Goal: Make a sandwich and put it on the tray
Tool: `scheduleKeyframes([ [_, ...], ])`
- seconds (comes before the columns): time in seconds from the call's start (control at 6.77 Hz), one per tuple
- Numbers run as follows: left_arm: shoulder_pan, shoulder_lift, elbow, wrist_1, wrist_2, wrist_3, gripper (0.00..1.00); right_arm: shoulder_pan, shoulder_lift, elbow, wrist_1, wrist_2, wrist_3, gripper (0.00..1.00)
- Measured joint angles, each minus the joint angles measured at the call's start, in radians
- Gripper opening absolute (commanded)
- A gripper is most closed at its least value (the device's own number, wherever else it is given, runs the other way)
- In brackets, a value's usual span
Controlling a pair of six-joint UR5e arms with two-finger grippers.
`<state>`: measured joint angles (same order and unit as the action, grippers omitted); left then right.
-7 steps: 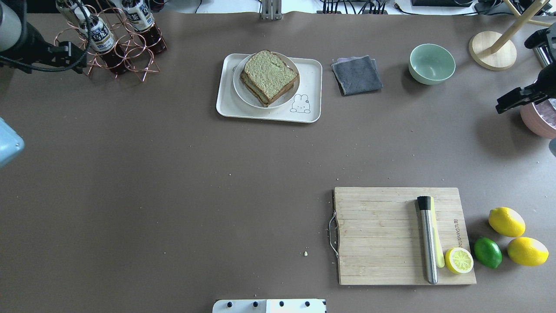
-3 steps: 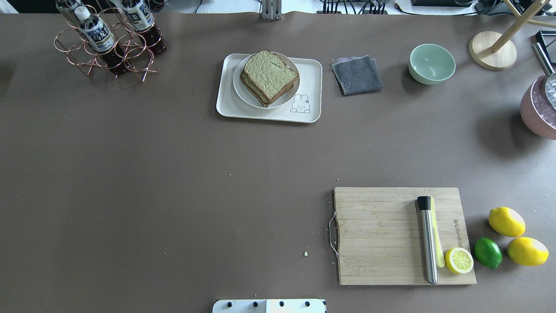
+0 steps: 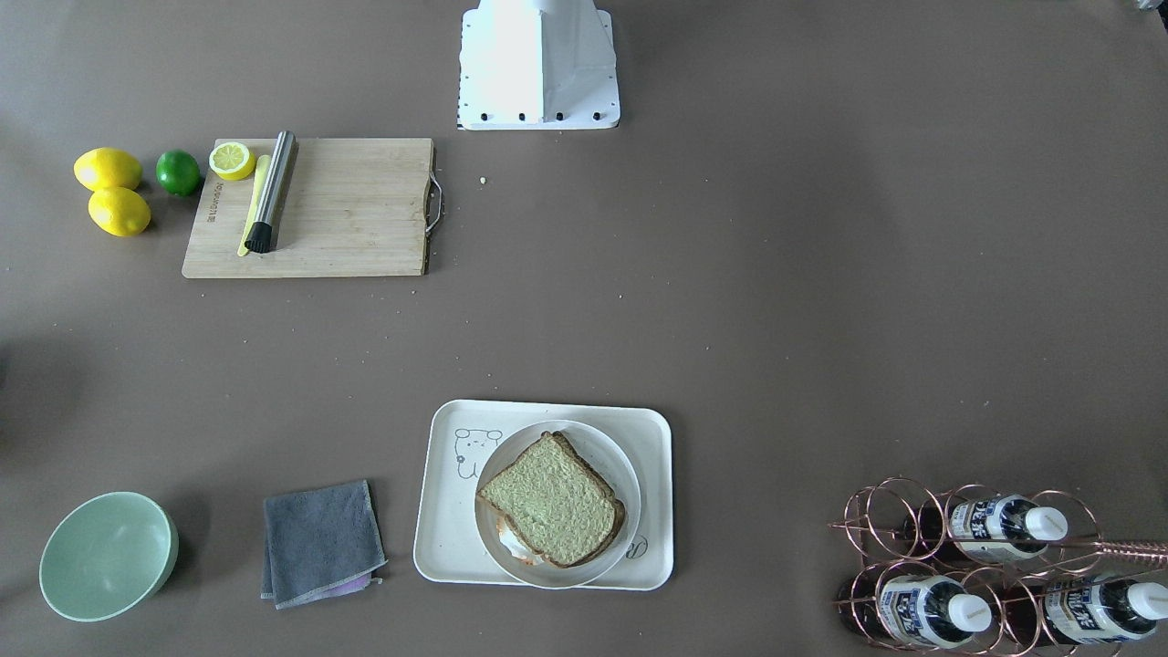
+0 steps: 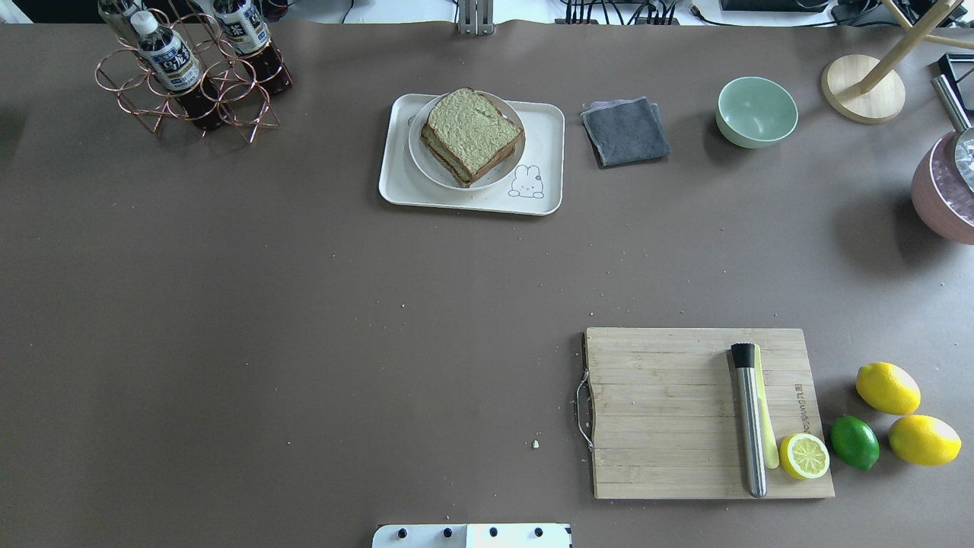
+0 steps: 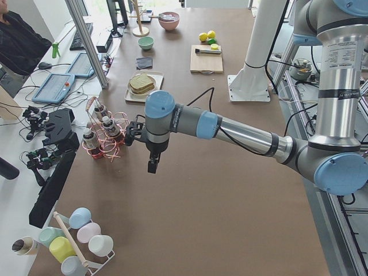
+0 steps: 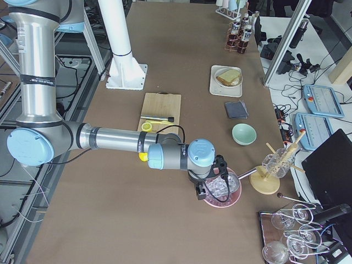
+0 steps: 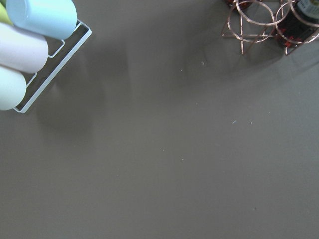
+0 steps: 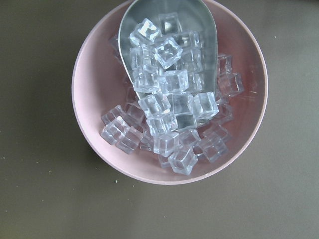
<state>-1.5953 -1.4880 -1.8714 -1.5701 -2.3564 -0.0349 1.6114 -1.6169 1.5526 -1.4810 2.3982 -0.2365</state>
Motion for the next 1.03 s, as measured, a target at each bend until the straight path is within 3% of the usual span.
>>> scheduleKeyframes([
  [0.44, -0.007, 0.087, 0.093, -0.141, -0.007, 0.001, 0.97, 0.02, -0.014, -0.007, 0.004, -0.003, 0.004, 1.0],
  [1.03, -0.008, 0.113, 0.122, -0.154, -0.007, 0.004, 0.97, 0.02, 0.008, 0.01, 0.003, -0.002, 0.076, 1.0],
])
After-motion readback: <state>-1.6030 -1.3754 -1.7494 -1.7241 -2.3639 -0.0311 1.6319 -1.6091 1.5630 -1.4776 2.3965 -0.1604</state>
